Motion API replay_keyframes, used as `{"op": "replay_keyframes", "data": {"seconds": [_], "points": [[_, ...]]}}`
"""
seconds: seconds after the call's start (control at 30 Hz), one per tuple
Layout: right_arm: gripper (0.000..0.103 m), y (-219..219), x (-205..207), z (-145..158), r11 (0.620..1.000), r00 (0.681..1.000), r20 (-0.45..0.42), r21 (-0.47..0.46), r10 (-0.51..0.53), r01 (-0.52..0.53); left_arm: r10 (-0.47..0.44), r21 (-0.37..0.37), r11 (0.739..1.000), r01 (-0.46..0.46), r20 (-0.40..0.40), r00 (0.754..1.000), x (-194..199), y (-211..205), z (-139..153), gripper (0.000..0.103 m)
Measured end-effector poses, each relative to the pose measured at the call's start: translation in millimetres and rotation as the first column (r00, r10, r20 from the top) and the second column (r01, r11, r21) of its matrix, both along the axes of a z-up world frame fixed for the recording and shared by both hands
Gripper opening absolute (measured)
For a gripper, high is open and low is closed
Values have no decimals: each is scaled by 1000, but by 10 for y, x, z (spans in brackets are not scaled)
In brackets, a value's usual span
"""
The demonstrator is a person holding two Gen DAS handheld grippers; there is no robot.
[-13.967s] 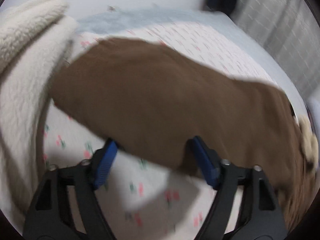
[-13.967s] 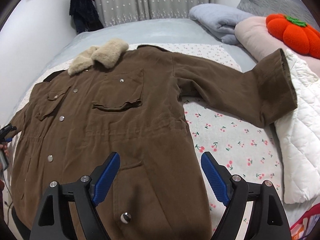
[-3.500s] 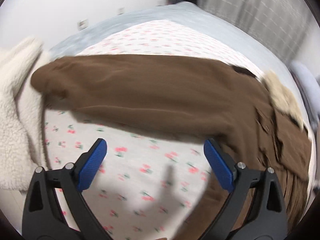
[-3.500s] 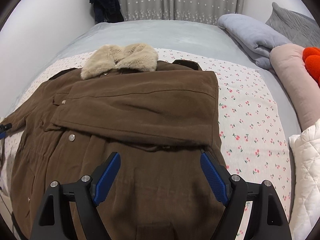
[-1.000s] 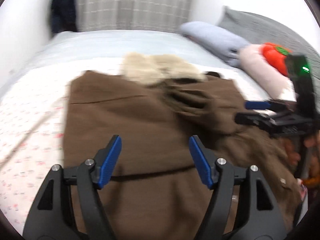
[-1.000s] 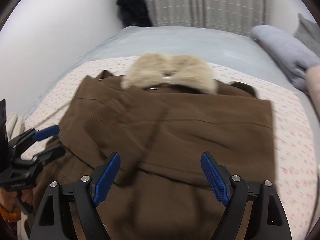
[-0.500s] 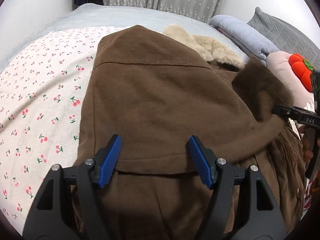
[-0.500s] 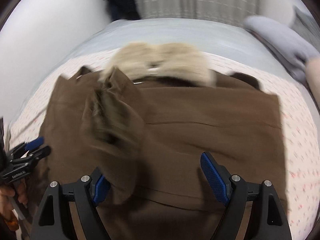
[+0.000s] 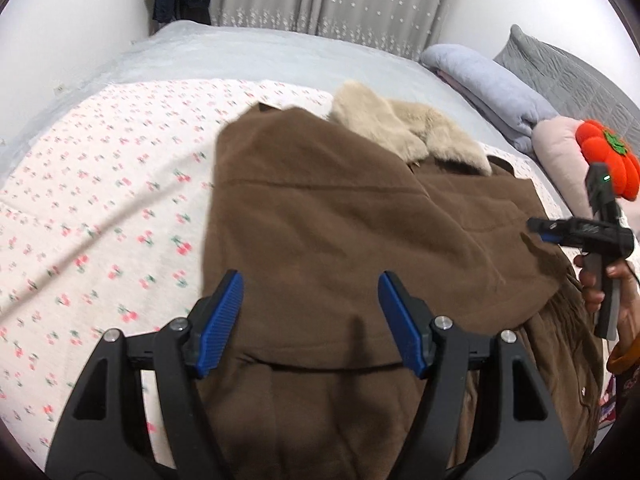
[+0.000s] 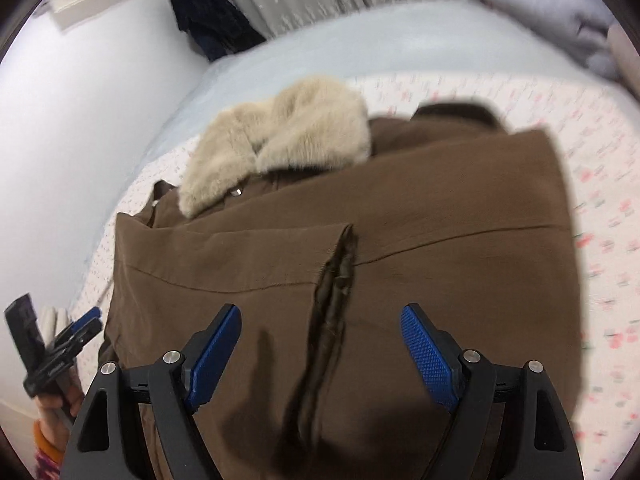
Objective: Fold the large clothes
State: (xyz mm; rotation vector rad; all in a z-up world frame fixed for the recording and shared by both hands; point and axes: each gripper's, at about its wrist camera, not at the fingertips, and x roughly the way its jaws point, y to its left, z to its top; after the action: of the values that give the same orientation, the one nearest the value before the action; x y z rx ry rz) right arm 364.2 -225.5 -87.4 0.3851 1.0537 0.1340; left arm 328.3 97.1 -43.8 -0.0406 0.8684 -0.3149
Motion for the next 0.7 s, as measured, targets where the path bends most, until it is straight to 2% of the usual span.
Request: {"op": "replay_keyframes", "data": {"seconds": [0.03, 0.07, 0.1, 0.13, 0.2, 0.3, 0.37, 0.43, 0.47, 0.53, 0.6, 0.67, 0.7], "points": [[54, 33, 42, -40, 1000, 1000, -12, -5, 0, 0, 6, 6, 1000, -6, 8, 1000, 24, 28, 16, 71], [41, 91, 75, -48, 1000, 1000, -13, -4, 10, -10, 12, 13, 1000, -12, 17, 1000, 53, 55, 34, 70], [25, 179, 92, -15, 999, 1000, -5, -23, 24, -24, 22, 21, 1000, -23, 32, 999, 106, 96, 63, 64], [14, 247, 96, 36, 998, 999, 10, -53, 46, -45, 25, 25, 999, -26, 39, 999, 145, 120, 74, 56], [11, 434, 36, 294, 984, 988, 93, -143, 120, -106, 36, 27, 999, -37, 43, 998, 292, 174, 108, 44], [10, 555, -151, 754, 969, 957, 238, -224, 162, -109, 41, -3, 999, -41, 47, 998, 559, 183, 158, 31], [10, 557, -297, 1001, 959, 931, 324, -274, 166, -76, 34, -14, 999, -33, 58, 998, 679, 133, 164, 30], [10, 510, -388, 1100, 954, 917, 364, -296, 164, -52, 18, -15, 1000, -17, 65, 998, 811, 35, 116, 30], [10, 478, -407, 1089, 948, 916, 366, -315, 163, -43, 13, -5, 1000, -13, 55, 998, 900, -37, 48, 30], [10, 409, -348, 915, 940, 937, 316, -340, 151, -37, 17, 31, 999, -18, 20, 1000, 1032, -129, -101, 30], [10, 297, -234, 615, 944, 965, 230, -327, 127, -46, 59, 128, 990, -51, -60, 996, 1178, -208, -368, 30], [10, 190, -156, 256, 953, 985, 139, -296, 104, -59, 73, 133, 989, -59, -108, 991, 1230, -202, -545, 30], [11, 157, -120, 35, 956, 992, 90, -287, 93, -64, 79, 124, 990, -67, -93, 993, 1215, -192, -553, 30]]}}
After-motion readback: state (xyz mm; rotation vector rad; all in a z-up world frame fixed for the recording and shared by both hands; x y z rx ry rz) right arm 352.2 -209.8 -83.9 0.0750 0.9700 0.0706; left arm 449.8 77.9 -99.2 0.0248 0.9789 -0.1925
